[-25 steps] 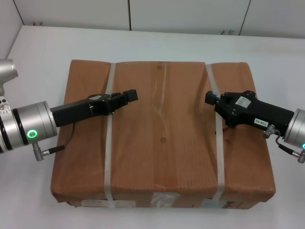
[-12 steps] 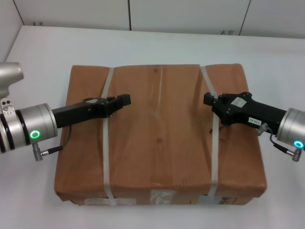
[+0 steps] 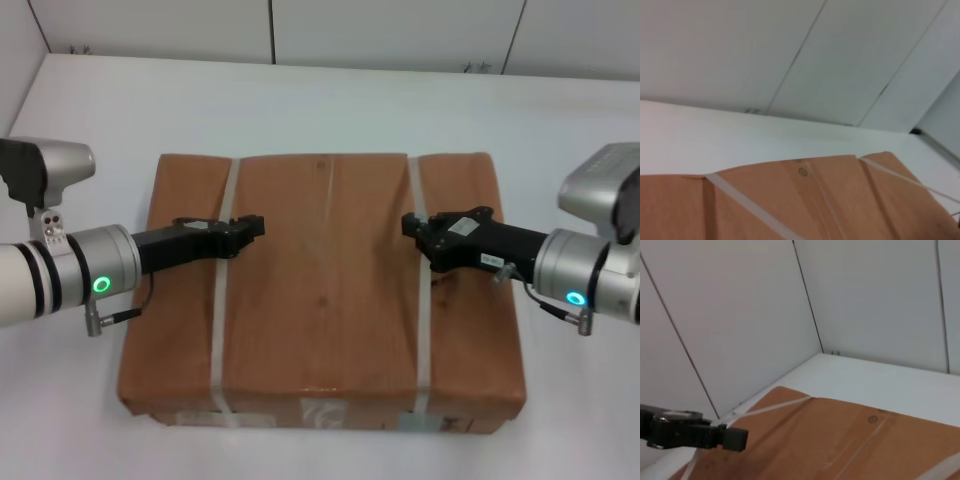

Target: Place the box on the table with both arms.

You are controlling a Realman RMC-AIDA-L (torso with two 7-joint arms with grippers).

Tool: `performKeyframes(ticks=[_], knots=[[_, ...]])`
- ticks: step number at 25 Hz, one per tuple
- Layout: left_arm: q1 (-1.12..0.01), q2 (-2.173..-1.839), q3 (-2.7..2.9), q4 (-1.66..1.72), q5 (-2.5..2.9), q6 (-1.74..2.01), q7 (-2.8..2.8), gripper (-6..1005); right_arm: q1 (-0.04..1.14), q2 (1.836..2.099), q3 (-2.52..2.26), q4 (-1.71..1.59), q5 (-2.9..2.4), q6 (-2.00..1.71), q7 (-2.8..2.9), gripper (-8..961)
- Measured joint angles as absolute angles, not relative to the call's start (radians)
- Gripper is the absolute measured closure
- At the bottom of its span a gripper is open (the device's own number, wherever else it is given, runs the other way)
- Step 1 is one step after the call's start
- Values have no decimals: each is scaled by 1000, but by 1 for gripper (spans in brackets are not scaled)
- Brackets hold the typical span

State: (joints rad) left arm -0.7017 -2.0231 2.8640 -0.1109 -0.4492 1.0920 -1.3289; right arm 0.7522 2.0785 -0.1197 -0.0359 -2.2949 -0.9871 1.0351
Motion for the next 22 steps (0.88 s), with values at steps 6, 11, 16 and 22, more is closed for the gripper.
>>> performKeyframes(ticks=[6,11,16,22], knots=[[-704,-2029,2864,-108,-448,1048,-1320,918,764,2079,-122,-9,-2295,-932,1036,946],[-704,-2030,2864,-106,-444,999,-1321,918,774,2079,-123,5,-2295,-856,1038,939],[-704,-2031,2863,-106,-425,976,-1326,901,780,2078,-123,19,-2295,-826,1041,930],[-704,-2031,2862,-106,-424,982,-1315,886,777,2078,-120,20,-2292,-805,1051,784]])
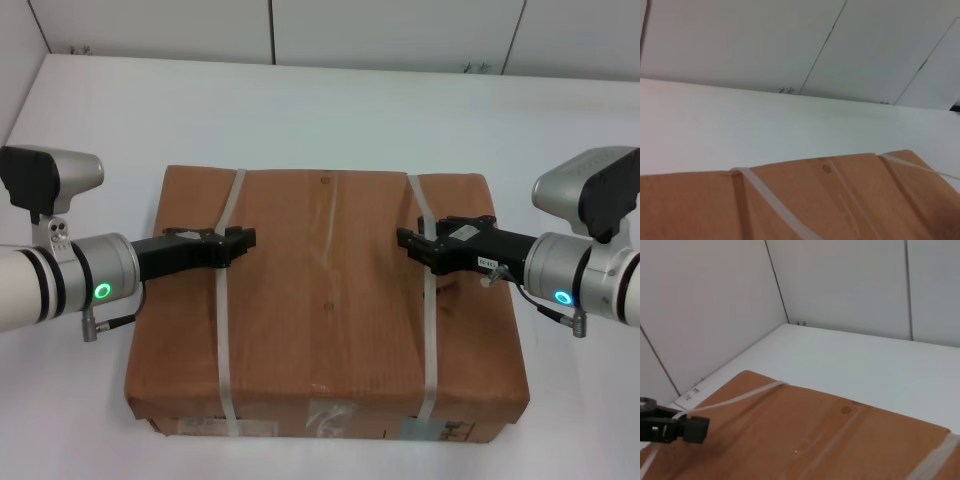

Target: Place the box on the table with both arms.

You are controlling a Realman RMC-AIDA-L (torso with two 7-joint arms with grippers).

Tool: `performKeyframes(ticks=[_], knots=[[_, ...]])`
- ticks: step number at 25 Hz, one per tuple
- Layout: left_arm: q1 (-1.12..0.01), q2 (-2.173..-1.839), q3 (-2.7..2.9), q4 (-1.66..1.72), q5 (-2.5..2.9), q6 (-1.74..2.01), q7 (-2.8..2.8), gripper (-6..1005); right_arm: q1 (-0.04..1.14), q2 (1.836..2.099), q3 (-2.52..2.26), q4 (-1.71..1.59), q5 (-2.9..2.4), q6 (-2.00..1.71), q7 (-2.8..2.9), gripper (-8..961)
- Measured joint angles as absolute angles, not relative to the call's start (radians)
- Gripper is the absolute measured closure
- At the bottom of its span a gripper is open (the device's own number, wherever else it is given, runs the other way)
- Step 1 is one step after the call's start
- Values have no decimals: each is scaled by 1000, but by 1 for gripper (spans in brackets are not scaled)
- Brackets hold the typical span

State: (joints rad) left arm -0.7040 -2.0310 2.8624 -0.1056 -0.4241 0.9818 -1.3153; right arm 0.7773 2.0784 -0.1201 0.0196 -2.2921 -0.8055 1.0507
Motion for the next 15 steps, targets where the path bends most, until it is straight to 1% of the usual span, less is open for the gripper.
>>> performKeyframes(ticks=[3,7,8,10,15], knots=[[-704,-2032,2862,-105,-423,975,-1311,780,771,2079,-116,14,-2288,-804,1049,671],[-703,-2032,2862,-107,-418,968,-1320,613,768,2078,-111,11,-2282,-803,1052,517],[-701,-2032,2862,-108,-417,966,-1320,571,766,2079,-111,11,-2280,-803,1053,443],[-697,-2032,2862,-110,-414,956,-1321,528,759,2079,-111,11,-2271,-806,1053,296],[-696,-2032,2862,-109,-415,953,-1322,419,746,2077,-111,9,-2260,-812,1053,218]])
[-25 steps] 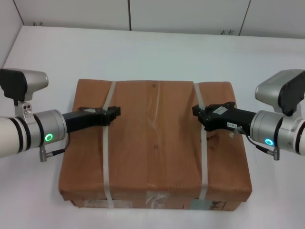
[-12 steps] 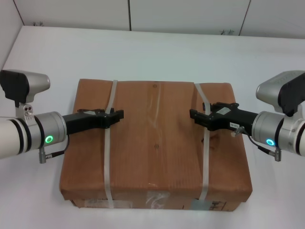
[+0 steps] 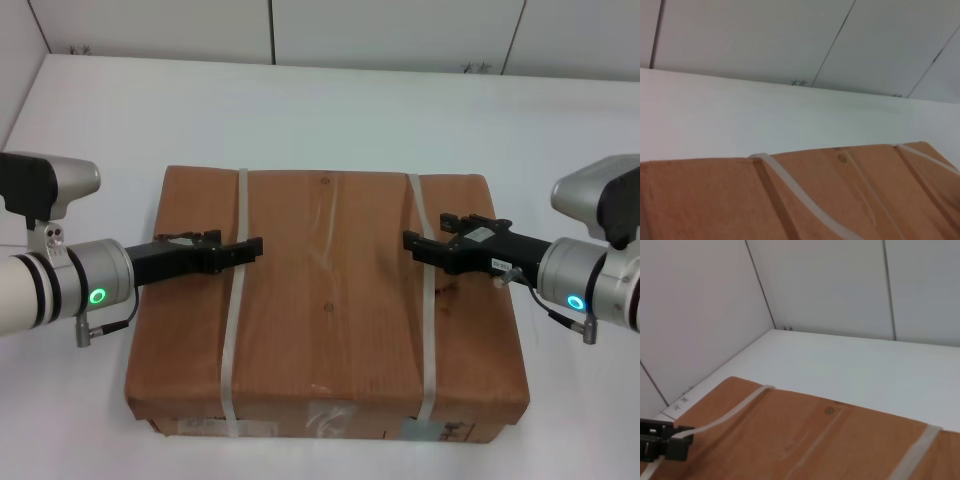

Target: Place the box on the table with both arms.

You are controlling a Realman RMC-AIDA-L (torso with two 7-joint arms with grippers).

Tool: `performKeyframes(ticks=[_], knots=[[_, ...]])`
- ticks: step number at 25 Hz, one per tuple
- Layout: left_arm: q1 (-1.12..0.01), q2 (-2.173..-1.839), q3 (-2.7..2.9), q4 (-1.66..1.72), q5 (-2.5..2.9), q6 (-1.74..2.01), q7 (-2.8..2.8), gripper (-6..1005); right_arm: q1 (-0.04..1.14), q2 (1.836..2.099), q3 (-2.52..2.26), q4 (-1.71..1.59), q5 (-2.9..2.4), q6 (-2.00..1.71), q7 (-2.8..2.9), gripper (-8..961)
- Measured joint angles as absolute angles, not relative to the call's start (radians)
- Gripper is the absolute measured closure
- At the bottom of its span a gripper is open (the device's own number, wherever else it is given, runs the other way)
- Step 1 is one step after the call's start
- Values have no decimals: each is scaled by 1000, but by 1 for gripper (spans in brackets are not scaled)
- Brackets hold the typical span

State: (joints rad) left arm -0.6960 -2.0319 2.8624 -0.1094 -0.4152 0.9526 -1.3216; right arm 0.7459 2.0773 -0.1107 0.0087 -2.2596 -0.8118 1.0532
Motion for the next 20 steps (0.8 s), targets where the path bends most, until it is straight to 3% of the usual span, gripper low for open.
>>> performKeyframes(ticks=[4,9,15,20], knots=[[-692,-2029,2861,-112,-417,961,-1322,332,732,2075,-88,-1,-2257,-831,1053,217],[-670,-2011,2854,-116,-427,1071,-1310,120,695,2072,-45,-60,-2258,-913,1067,216],[-619,-1980,2856,-117,-510,1399,-1122,120,667,2072,-29,-157,-2258,-1091,1053,215],[-608,-1943,2863,-128,-461,1680,-979,120,656,2068,-105,-304,-2293,-1460,938,214]])
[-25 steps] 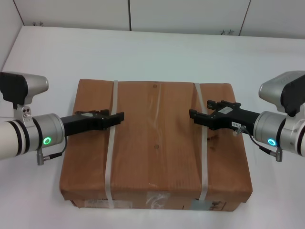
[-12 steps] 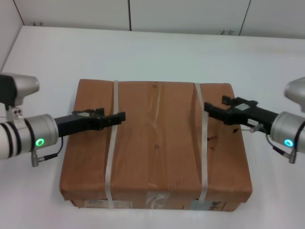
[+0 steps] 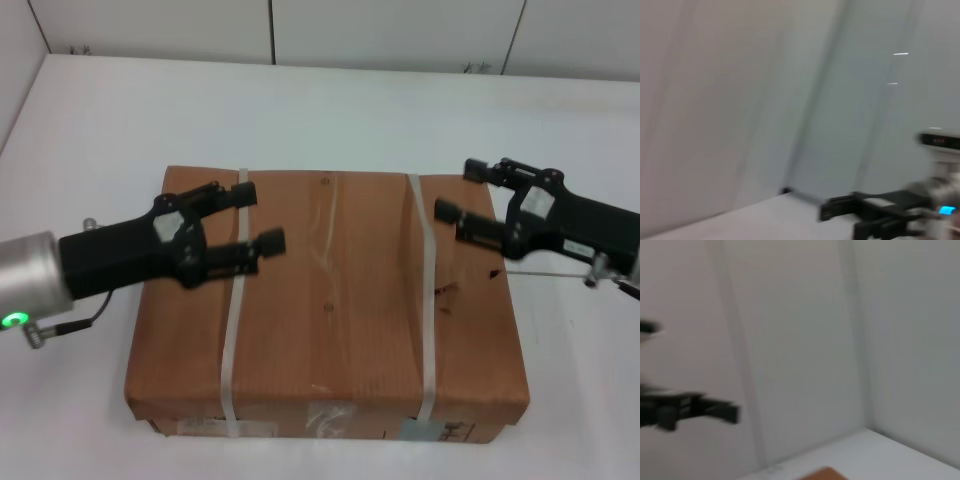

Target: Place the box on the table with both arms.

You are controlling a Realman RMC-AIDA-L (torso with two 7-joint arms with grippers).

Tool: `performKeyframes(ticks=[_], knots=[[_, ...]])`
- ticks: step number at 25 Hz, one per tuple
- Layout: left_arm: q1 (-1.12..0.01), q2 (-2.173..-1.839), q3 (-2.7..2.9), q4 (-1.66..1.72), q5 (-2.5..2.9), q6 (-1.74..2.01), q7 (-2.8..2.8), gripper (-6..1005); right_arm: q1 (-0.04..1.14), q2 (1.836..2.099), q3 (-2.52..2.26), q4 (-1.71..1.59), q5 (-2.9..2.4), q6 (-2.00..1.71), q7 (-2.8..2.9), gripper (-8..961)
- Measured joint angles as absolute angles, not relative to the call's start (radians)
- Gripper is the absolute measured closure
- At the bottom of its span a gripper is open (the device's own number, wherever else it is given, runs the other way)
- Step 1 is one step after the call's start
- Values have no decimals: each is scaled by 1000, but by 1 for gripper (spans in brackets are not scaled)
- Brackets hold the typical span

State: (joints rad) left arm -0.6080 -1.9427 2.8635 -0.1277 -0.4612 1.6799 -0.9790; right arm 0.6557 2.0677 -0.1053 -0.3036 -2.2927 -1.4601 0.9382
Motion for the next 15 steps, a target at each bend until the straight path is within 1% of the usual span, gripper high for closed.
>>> performKeyframes(ticks=[2,4,8,15], knots=[[-608,-1930,2864,-142,-429,1780,-948,120,656,2066,-164,-360,-2294,-1566,933,214],[-611,-1927,2864,-158,-417,1836,-938,120,659,2066,-196,-383,-2294,-1633,937,214],[-618,-1927,2864,-177,-410,1876,-936,120,665,2065,-218,-393,-2294,-1726,939,213],[-618,-1936,2864,-178,-401,1874,-920,120,669,2065,-254,-402,-2294,-1729,931,213]])
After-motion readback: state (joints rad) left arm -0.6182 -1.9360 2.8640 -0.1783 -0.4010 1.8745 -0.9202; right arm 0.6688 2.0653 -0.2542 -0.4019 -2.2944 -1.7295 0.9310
